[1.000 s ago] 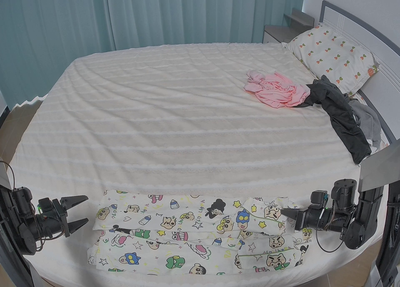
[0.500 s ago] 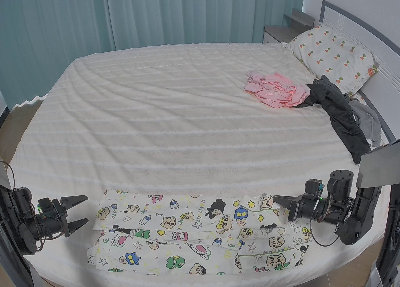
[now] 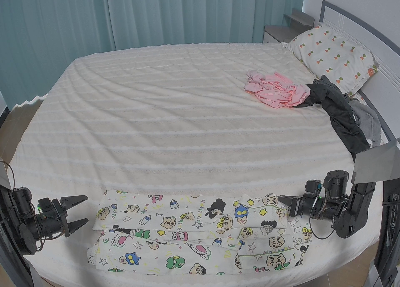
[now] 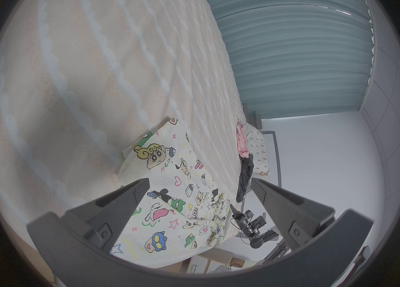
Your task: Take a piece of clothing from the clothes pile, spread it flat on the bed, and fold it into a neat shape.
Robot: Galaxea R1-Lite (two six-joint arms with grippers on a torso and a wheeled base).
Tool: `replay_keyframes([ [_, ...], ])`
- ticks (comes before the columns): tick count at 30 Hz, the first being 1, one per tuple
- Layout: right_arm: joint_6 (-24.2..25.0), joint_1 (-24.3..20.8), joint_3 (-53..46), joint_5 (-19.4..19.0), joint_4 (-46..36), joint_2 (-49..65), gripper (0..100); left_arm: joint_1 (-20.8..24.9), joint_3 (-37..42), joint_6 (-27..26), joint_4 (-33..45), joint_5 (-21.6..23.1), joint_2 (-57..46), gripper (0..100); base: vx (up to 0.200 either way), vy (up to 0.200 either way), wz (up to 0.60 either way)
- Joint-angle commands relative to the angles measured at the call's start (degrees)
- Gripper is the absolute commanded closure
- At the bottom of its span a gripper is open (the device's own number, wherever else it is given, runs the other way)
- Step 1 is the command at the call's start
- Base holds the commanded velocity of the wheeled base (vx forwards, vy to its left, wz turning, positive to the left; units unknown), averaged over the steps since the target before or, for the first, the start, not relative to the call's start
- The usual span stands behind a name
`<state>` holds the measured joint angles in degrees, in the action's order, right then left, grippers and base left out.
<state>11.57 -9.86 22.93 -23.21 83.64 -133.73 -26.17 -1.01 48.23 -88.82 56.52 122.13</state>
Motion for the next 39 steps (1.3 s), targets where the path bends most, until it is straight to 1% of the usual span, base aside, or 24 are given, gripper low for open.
replay_keyframes([
  [1, 0.03, 0.19, 2.12, 0.71, -1.55, 0.49, 0, -0.02, 0.57, 0.11, -0.04, 0.00, -0.05, 0, 0.000, 0.000, 0.00],
  [4, 0.03, 0.37, 4.23, 3.26, -1.55, 2.33, 0, -0.02, 0.57, 0.20, -0.04, 0.00, -0.05, 0, 0.000, 0.000, 0.00],
  [7, 0.03, -0.33, 6.25, 4.05, -3.75, 6.64, 0, -0.02, 0.57, 0.20, -0.04, 0.00, -0.05, 0, 0.000, 0.000, 0.00],
  [8, 0.03, -0.86, 7.13, 4.14, -5.94, 8.49, 0, -0.02, 0.57, 0.20, -0.04, 0.00, -0.05, 0, 0.000, 0.000, 0.00],
  [9, 0.03, -0.86, 7.13, 4.14, -5.94, 8.49, 0, -0.02, 0.57, 0.20, -0.04, 0.00, -0.05, 0, 0.000, 0.000, 0.00],
  [10, 0.03, -3.15, 9.06, 4.31, -12.54, 11.91, 0, -0.02, 0.57, 0.29, 0.05, 0.00, -0.05, 0, 0.000, 0.000, 0.00],
  [11, 0.03, -3.59, 9.50, 4.31, -13.50, 12.27, 0, -0.02, 0.57, 0.20, 0.05, 0.00, -0.05, 0, 0.000, 0.000, 0.00],
  [12, 0.12, -5.52, 11.61, 4.49, -18.07, 13.41, 0, -0.02, 0.57, 0.29, 0.05, 0.00, -0.05, 0, 0.000, 0.000, 0.00],
  [14, 0.12, -7.89, 14.07, 4.84, -21.06, 13.50, 0, -0.02, 0.57, 0.20, 0.05, 0.00, -0.05, 0, 0.000, 0.000, 0.00],
  [15, 0.12, -7.89, 14.07, 4.84, -21.06, 13.50, 0, -0.02, 0.57, 0.29, 0.14, 0.00, -0.13, 0, 0.000, 0.000, 0.00],
  [16, 0.12, -10.62, 16.53, 5.98, -23.43, 12.44, 0, -0.02, 0.57, 0.29, 0.23, 0.00, -0.13, 0, 0.000, 0.000, 0.00],
  [17, 0.12, -12.11, 17.50, 6.86, -24.84, 10.60, 0, -0.02, 0.57, 0.29, 0.31, 0.00, -0.13, 0, 0.000, 0.000, 0.00],
  [21, -0.06, -15.19, 19.70, 9.41, -25.46, 5.32, 0, -0.02, 0.57, 0.29, 0.40, 0.00, -0.31, 0, 0.000, 0.000, 0.00],
  [23, -0.23, -16.07, 20.49, 9.94, -25.81, 3.92, 0, -0.02, 0.57, 0.29, 0.40, 0.00, -0.22, 0, 0.000, 0.000, 0.00],
  [25, -0.49, -16.24, 20.58, 10.12, -25.90, 3.39, 0, -0.02, 0.57, 0.29, 0.40, 0.00, -0.31, 0, 0.000, 0.000, 0.00],
  [29, -2.08, -16.50, 20.49, 12.14, -26.42, 2.07, 0, -0.02, 0.57, 0.29, 0.49, 0.00, -0.31, 0, 0.000, 0.000, 0.00],
  [38, -2.60, -18.00, 20.31, 12.40, -26.42, 1.19, 0, -0.02, 0.57, 0.29, 0.40, 0.00, -0.31, 0, 0.000, 0.000, 0.00],
  [39, -2.78, -18.26, 20.22, 12.40, -26.42, 1.10, 100, -0.02, 0.57, 0.29, 0.40, 0.00, -0.22, 0, 0.000, 0.000, 0.00],
])
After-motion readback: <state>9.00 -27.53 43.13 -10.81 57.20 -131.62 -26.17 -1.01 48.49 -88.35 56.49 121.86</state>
